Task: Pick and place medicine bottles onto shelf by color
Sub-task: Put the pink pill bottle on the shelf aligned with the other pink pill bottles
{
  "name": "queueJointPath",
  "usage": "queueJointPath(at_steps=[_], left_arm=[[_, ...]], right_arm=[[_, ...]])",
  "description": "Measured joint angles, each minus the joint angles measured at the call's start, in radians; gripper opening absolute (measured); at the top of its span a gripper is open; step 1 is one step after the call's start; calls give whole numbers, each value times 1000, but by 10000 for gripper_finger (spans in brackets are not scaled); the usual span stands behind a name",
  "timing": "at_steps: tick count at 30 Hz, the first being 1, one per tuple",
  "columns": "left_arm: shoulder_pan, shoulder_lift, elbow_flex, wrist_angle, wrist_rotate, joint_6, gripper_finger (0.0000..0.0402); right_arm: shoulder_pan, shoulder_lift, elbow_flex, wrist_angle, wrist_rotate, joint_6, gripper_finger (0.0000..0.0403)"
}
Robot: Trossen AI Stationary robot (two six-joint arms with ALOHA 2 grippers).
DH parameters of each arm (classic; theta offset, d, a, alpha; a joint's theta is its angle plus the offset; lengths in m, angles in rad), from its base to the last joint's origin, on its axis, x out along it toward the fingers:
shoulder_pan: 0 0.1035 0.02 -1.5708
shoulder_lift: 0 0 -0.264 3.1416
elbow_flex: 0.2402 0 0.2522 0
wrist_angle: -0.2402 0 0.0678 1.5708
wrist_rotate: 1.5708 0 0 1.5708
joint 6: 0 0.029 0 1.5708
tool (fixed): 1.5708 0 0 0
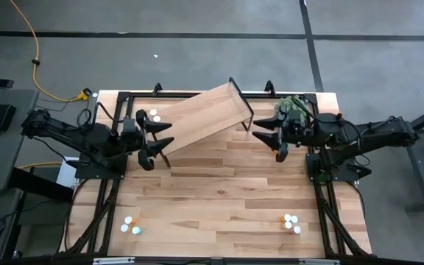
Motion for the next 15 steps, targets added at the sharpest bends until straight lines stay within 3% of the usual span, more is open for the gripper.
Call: queueJointPath(at_steps=[6, 9, 12, 15], left_arm=[[0, -3, 0, -2, 0, 10, 224], [0, -12, 1, -29, 14, 48, 206], [0, -40, 1, -117, 43, 52, 147], [1, -89, 1, -232, 66, 27, 48]], right_arm=[[0, 0, 0, -14, -17, -57, 189], [0, 0, 0, -34, -17, -50, 189], [0, 0, 0, -39, -17, -50, 189], [0, 1, 0, -39, -17, -50, 189]])
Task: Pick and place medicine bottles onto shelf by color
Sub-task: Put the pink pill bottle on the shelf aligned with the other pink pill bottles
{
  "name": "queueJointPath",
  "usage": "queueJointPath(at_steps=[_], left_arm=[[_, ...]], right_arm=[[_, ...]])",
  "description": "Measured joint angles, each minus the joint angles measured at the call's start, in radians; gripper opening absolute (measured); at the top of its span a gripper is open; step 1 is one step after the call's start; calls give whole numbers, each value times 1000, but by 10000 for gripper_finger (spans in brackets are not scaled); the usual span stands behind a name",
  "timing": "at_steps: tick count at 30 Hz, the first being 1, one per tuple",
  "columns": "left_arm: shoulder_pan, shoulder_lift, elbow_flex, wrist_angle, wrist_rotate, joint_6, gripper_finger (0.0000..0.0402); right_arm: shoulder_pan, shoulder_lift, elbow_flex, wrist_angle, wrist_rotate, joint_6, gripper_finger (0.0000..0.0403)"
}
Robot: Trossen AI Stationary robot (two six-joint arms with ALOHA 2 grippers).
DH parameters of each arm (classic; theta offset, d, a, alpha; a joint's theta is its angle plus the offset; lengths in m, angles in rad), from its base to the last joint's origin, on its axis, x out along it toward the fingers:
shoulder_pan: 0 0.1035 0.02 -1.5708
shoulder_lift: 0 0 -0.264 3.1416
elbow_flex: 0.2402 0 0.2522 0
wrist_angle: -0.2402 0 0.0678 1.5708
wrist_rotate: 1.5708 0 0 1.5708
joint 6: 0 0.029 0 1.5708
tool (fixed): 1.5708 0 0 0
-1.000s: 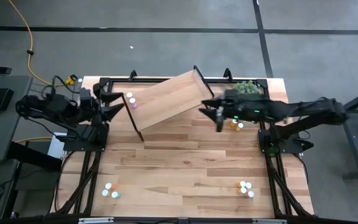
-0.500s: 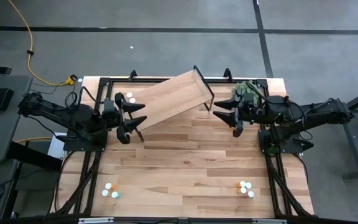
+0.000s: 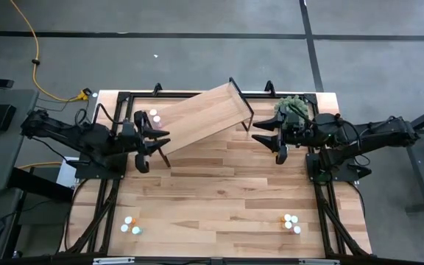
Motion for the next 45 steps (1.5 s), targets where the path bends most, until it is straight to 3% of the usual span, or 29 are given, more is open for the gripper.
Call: queueJointPath(at_steps=[2, 6, 10, 16, 21, 25, 29, 34, 38, 45], left_arm=[[0, -40, 0, -63, 22, -2, 14], [2, -124, 0, -144, 42, 32, 6], [49, -195, -2, -178, 131, 76, 1], [194, -270, -156, -21, 345, 19, 0], [243, -335, -220, -3, 359, -70, 0], [242, -376, -220, -1, 369, -72, 0], [242, -399, -221, -3, 356, -72, 0], [242, -398, -221, -5, 343, -72, 0], [242, -398, -221, -6, 333, -72, 0], [242, -398, -221, -6, 331, -66, 0]], right_arm=[[0, 0, 0, 0, 0, 0, 189], [0, 0, 0, 0, 0, 21, 189], [0, 0, 0, 1, 0, 27, 189], [0, 0, 0, 21, 0, 30, 189], [0, 0, 7, 30, 0, 104, 189], [34, 21, 112, -175, -17, 239, 189], [156, 110, 277, -647, -47, 500, 189], [393, 279, 406, -1062, -266, 922, 189], [596, 400, 418, -1153, -350, 1239, 189], [831, 574, 386, -1149, -357, 1814, 189]])
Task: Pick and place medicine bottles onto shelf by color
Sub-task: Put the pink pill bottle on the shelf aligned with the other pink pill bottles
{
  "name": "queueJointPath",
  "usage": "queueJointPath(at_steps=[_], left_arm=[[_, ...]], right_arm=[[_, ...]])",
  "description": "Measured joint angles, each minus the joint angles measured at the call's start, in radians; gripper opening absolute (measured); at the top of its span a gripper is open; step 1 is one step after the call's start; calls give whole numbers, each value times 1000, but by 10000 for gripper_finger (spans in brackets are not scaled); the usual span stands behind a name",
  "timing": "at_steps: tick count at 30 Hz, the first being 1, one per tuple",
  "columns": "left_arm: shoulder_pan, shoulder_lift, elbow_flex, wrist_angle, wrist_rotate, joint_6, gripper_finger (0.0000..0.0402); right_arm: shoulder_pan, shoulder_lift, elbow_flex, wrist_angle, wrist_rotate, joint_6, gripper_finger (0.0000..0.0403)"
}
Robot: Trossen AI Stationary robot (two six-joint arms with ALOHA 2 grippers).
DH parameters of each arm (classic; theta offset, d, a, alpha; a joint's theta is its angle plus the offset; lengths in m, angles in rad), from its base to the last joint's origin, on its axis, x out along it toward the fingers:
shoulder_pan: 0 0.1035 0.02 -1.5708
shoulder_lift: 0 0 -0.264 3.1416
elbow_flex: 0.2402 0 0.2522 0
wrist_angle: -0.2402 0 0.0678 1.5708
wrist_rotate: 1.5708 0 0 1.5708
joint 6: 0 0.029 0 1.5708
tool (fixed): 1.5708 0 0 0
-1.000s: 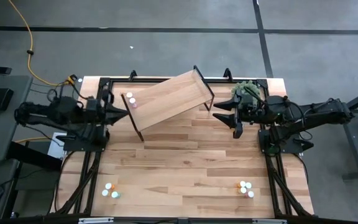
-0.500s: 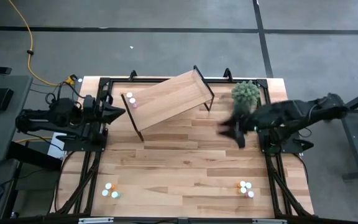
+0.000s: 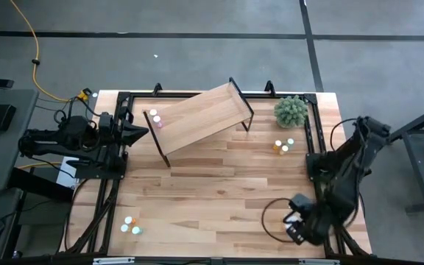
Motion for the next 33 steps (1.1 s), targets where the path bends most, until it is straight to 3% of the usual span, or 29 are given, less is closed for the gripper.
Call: queueJointPath(at_steps=[4, 13, 26, 33], left_arm=[[0, 0, 0, 0, 0, -14, 0], [0, 0, 0, 8, -14, -25, 0], [0, 0, 0, 13, -30, -33, 0], [0, 0, 0, 31, -31, -33, 0]], right_arm=[[30, 86, -1, -4, -22, 117, 189], [0, 195, -1, -7, -64, 26, 189], [-16, 205, -104, 119, -99, 46, 189], [-16, 205, -104, 81, -69, 38, 189]])
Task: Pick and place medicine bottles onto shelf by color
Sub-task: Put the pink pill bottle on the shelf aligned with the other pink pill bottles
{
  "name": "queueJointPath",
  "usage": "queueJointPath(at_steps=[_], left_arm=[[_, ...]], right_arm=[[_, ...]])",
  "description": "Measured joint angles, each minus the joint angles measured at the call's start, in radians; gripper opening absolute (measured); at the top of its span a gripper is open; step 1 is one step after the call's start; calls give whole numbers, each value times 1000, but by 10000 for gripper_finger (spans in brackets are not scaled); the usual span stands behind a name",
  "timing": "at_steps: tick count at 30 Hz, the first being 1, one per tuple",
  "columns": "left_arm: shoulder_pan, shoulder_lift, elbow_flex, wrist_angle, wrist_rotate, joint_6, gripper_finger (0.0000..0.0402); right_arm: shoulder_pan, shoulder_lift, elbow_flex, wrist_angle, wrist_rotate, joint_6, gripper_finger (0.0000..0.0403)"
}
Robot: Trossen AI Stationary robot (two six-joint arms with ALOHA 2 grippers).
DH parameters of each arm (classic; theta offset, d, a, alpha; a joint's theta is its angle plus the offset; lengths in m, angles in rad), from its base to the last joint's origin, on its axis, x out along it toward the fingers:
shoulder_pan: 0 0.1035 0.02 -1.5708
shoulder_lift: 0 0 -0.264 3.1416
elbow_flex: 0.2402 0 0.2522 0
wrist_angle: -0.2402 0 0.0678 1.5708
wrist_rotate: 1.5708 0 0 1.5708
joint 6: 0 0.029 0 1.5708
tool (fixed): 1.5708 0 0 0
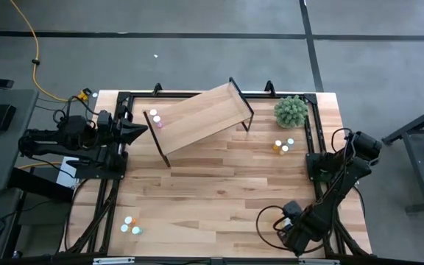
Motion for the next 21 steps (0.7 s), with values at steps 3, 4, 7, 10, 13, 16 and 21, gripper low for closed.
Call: queueJointPath(at_steps=[3, 4, 7, 10, 13, 16, 21], left_arm=[[0, 0, 0, 0, -2, 0, 0], [0, 0, 0, 0, -3, 0, 0], [0, 0, 0, 0, -3, 0, 0], [0, 0, 0, 0, -3, 0, 0], [0, 0, 0, 0, -3, 0, 0], [0, 0, 0, 0, -6, 0, 0], [0, 0, 0, 0, -12, 0, 0]], right_arm=[[0, 0, 0, -22, 0, -9, 189], [0, 0, 0, -20, 0, -12, 189], [0, 1, 0, -12, 0, -14, 189], [0, 23, 0, 11, 0, -11, 189], [-1, 43, -1, 46, 0, -8, 189], [-5, 55, -1, 48, -1, 9, 189], [-11, 53, -1, -6, -1, 9, 189]])
